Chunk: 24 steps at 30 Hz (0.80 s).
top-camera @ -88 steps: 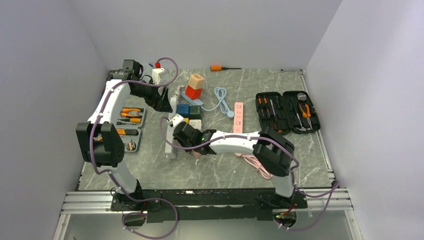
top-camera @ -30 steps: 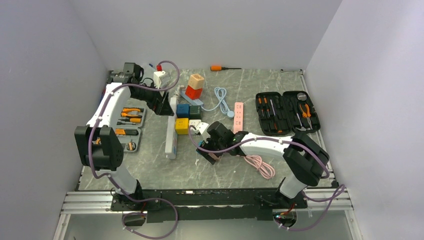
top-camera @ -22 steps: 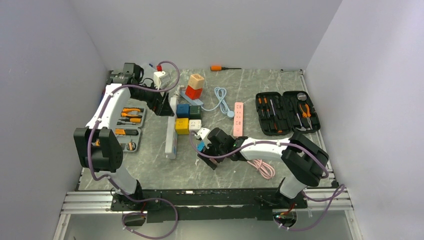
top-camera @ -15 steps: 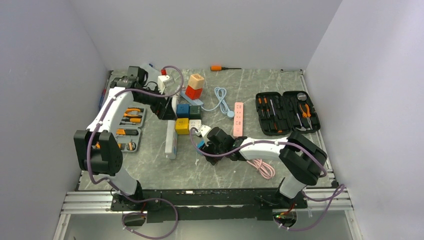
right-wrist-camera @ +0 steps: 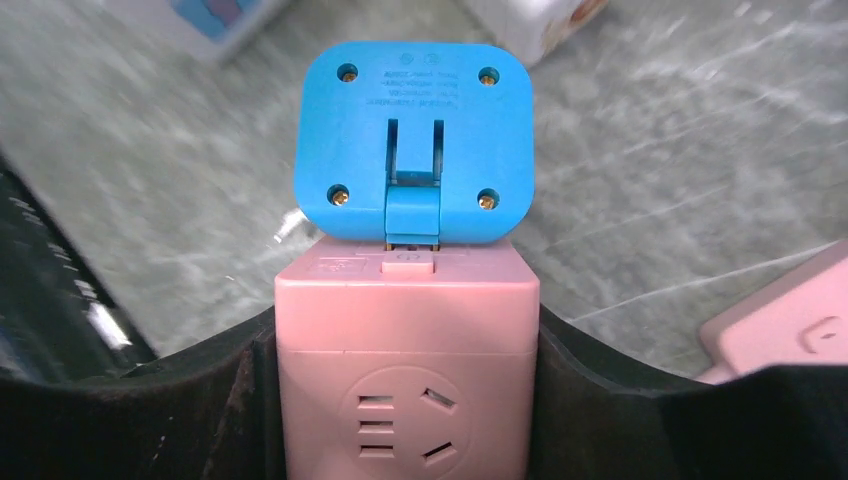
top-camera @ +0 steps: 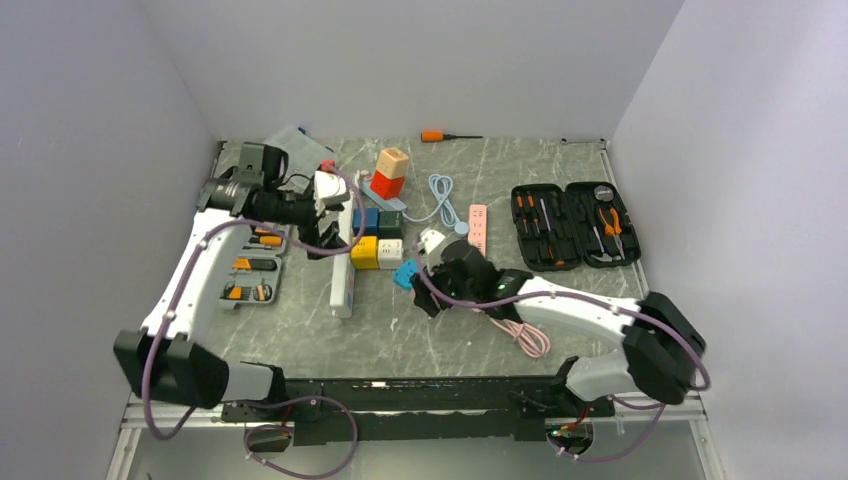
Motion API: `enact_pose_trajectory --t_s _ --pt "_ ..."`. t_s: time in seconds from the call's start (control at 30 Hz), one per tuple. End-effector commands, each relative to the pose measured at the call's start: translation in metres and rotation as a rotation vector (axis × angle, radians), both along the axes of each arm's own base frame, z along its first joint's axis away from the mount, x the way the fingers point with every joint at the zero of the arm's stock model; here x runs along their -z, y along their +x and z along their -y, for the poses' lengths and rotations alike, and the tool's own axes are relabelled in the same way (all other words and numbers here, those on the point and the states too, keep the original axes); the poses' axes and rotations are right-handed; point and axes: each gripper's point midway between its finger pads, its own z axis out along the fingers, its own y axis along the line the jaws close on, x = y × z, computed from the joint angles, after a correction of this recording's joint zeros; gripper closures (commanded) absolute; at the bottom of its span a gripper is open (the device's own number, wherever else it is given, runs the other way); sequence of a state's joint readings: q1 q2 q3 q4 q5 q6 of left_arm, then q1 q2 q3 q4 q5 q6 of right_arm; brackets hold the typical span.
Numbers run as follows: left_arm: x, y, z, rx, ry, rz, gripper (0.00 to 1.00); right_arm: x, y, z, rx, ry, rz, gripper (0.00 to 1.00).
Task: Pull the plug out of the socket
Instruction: Pick up the socket from the center of the board.
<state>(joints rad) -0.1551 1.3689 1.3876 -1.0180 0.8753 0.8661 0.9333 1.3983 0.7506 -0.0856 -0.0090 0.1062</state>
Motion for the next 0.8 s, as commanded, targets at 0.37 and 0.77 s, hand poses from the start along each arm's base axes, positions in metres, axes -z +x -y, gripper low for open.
enact_pose_trajectory --t_s 0.37,0.77 --pt "-0.030 -0.087 0.051 0.562 0.152 1.118 0.01 -0.145 -0.033 -0.032 -0.298 0.405 -0.048 1.00" --pt "-0.022 -0.100 0.079 0.669 0.088 1.322 0.03 -0.161 -0.050 -0.044 -0.404 0.468 -0.113 1.00"
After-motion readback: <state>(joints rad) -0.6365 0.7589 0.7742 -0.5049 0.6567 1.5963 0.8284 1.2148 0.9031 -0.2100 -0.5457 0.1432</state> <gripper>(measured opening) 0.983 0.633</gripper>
